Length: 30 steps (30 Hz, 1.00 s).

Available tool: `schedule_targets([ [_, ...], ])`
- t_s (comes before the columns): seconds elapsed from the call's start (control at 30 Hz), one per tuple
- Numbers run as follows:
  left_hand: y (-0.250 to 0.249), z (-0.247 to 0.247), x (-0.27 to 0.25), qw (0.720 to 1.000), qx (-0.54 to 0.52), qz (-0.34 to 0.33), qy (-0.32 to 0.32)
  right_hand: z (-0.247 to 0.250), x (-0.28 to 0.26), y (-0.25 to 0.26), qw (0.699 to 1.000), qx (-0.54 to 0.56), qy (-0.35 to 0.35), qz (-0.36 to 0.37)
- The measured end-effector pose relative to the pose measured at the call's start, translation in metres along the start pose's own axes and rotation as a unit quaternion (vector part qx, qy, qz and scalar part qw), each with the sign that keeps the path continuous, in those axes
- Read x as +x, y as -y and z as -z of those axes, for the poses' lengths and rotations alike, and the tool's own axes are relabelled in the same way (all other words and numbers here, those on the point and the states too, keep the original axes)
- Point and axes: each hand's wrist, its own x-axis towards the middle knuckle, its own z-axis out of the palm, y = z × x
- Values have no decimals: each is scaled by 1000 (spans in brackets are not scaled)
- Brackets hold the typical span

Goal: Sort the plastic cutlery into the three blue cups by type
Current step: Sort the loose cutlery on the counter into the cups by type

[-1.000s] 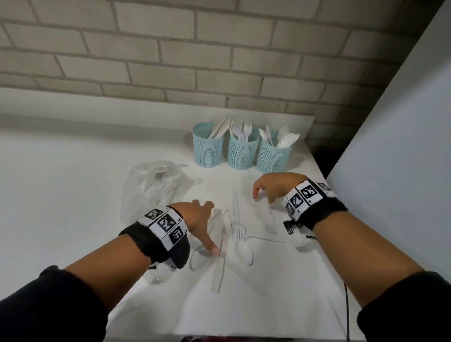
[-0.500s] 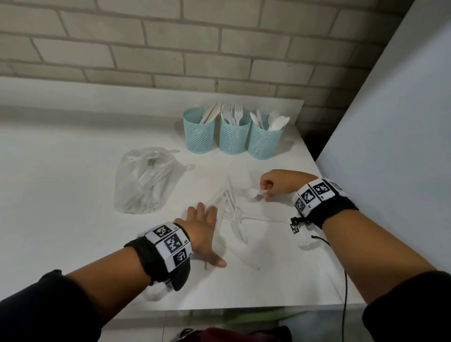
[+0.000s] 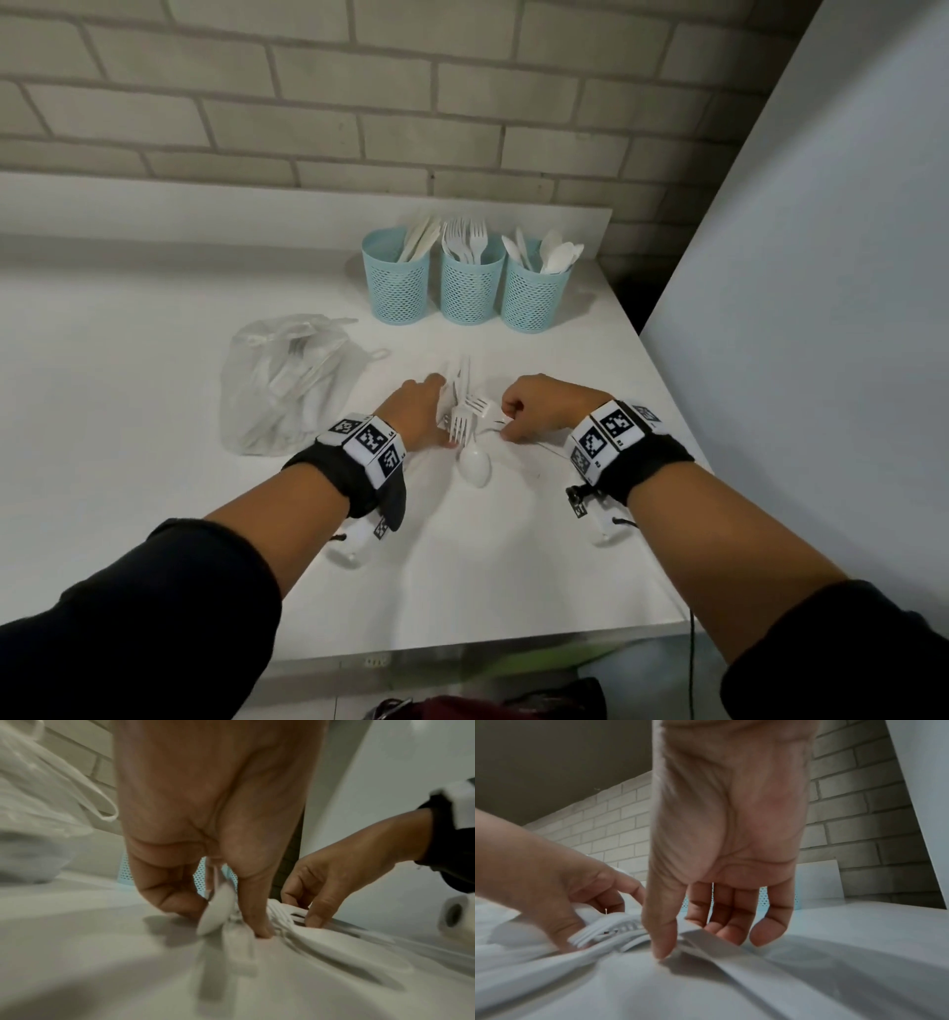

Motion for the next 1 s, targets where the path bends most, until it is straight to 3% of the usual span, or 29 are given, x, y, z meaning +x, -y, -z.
schedule_targets([
  [0.13, -1, 1, 6, 998, -57, 23, -27, 1, 2, 1, 999, 30, -24, -15],
  [0.3, 5, 8, 9, 995, -67, 58, -41, 13, 3, -4, 977, 211, 7, -39],
  [0.53, 17, 31, 15, 985, -127, 113, 9, 33, -4, -18, 963, 250, 79, -58],
  [0.67, 26, 48, 17, 973, -193, 114, 47, 54, -10, -18, 976, 182, 93, -78],
  [0.8, 24, 53, 17, 895, -417, 128, 95, 77, -16, -8, 992, 81, 58, -82],
  [1.0, 16, 45, 18, 834, -527, 123, 105, 99, -25, 9, 995, -60, 5, -75],
])
